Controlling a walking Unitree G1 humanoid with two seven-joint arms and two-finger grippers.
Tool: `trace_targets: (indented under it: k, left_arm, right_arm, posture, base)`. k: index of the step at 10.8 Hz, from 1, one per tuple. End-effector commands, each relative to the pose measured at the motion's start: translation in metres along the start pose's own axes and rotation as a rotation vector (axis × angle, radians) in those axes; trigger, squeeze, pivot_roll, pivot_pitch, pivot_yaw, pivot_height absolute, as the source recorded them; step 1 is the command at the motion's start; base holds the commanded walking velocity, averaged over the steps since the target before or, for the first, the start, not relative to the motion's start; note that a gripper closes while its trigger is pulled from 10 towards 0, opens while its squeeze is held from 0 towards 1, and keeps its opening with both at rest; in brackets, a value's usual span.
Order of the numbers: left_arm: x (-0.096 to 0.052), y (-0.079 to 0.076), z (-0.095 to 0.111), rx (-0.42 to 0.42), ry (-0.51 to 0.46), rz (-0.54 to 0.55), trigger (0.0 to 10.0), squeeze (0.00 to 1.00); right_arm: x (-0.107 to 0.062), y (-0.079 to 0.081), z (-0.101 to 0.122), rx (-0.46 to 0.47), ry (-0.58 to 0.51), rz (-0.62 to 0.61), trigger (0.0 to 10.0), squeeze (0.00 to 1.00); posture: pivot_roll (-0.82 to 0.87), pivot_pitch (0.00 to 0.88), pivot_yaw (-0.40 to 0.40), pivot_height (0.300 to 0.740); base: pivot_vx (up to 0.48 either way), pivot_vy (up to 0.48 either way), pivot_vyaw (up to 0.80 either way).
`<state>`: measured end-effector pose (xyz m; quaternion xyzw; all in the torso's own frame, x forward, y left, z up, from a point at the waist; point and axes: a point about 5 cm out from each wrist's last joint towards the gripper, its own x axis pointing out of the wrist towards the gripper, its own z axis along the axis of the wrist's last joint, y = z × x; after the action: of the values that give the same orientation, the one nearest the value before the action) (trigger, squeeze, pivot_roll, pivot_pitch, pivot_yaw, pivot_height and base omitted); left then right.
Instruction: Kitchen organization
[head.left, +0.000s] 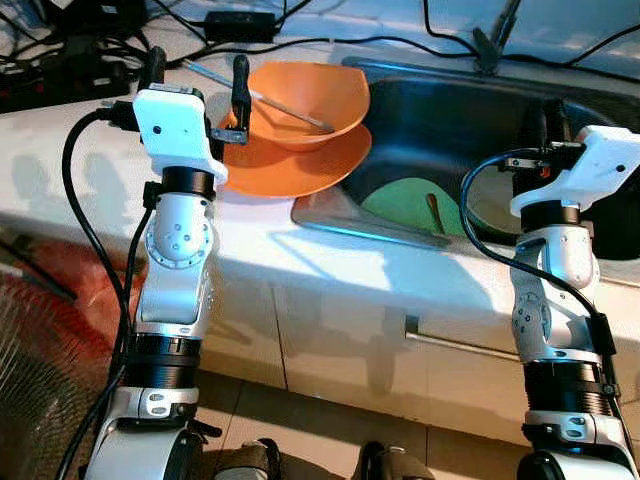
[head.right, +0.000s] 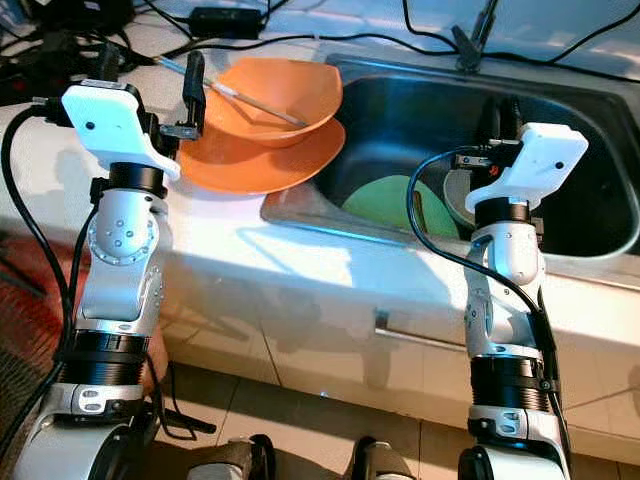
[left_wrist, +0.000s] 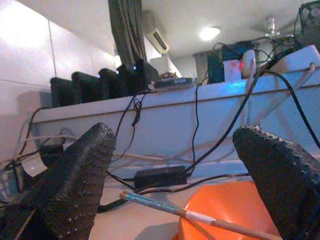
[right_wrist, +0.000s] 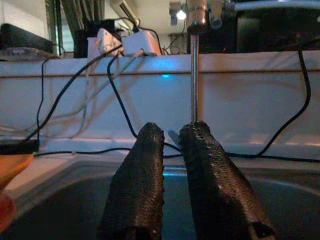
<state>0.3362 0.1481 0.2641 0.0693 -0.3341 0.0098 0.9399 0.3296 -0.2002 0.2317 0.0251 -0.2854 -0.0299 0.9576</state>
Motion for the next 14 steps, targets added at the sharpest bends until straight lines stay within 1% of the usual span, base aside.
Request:
trace_targets:
  k: [1,2,3,4,5,6,7,8,9,10,11,12,13,14]
  left_arm:
    - [0.001,0.001,0.000,-0.001,0.006,0.007,10.0,0.00]
    - [0.004,0.009,-0.001,-0.021,0.020,0.038,10.0,0.00]
    - [0.006,0.015,-0.002,-0.036,0.035,0.044,10.0,0.00]
    - [0.014,0.025,-0.006,-0.049,0.075,0.056,10.0,0.00]
    - [0.019,0.032,-0.008,-0.064,0.098,0.067,10.0,0.00]
    - [0.029,0.041,-0.017,-0.084,0.194,0.050,10.0,0.00]
    - [0.031,0.045,-0.020,0.005,0.230,0.010,10.0,0.00]
    - [0.034,0.051,-0.029,0.187,0.300,-0.077,10.0,0.00]
    - [0.035,0.055,-0.029,0.235,0.310,-0.100,10.0,0.00]
    - [0.037,0.059,-0.028,0.240,0.307,-0.091,10.0,0.00]
    - [0.041,0.066,-0.028,0.216,0.315,-0.054,10.0,0.00]
    - [0.042,0.072,-0.033,0.223,0.360,-0.032,10.0,0.00]
    - [0.041,0.076,-0.043,0.165,0.437,-0.011,10.0,0.00]
    - [0.040,0.073,-0.049,0.087,0.488,-0.064,10.0,0.00]
  right_arm:
    - [0.001,0.000,0.002,-0.005,-0.015,0.003,10.0,0.00]
    - [0.000,0.000,0.002,-0.004,-0.015,0.004,10.0,0.00]
    - [0.000,0.001,0.001,-0.003,-0.015,0.005,10.0,0.00]
    - [0.000,0.001,0.001,-0.003,-0.013,0.006,10.0,0.00]
    - [-0.001,0.001,0.001,-0.003,-0.012,0.006,10.0,0.00]
    - [-0.002,0.000,0.001,-0.004,-0.010,0.005,10.0,0.00]
    - [-0.003,0.001,0.001,-0.004,-0.011,0.005,10.0,0.00]
    - [-0.005,0.002,0.000,-0.003,-0.005,0.006,10.0,0.00]
    - [-0.005,0.002,0.000,-0.001,-0.004,0.006,10.0,0.00]
    - [-0.006,0.003,-0.001,0.000,-0.002,0.005,10.0,0.00]
    - [-0.006,0.003,-0.002,0.002,0.000,0.004,10.0,0.00]
    - [-0.006,0.004,-0.002,0.005,0.001,0.004,10.0,0.00]
    - [-0.007,0.004,-0.002,0.005,0.002,0.001,10.0,0.00]
    - [-0.007,0.004,-0.002,0.005,0.001,-0.002,10.0,0.00]
  posture:
    - [0.02,0.158,0.000,0.740]
    - [0.02,0.156,0.002,0.740]
    - [0.03,0.158,0.003,0.740]
    - [0.02,0.162,0.004,0.740]
    - [0.02,0.167,0.004,0.740]
    - [0.02,0.174,0.005,0.740]
    - [0.02,0.175,0.007,0.740]
    - [0.02,0.184,0.011,0.740]
    - [0.02,0.185,0.013,0.740]
    - [0.02,0.187,0.014,0.740]
    - [0.03,0.188,0.016,0.740]
    - [0.03,0.188,0.020,0.740]
    - [0.02,0.187,0.023,0.740]
    - [0.02,0.185,0.024,0.740]
  base:
    - [0.000,0.000,0.00]
    - [0.000,0.000,0.00]
    - [0.000,0.000,0.00]
    - [0.000,0.000,0.00]
    - [0.000,0.000,0.00]
    - [0.000,0.000,0.00]
    - [0.000,0.000,0.00]
    - [0.000,0.000,0.00]
    - [0.000,0.000,0.00]
    - [0.000,0.000,0.00]
    - [0.000,0.000,0.00]
    - [0.000,0.000,0.00]
    - [0.000,0.000,0.00]
    - [0.000,0.000,0.00]
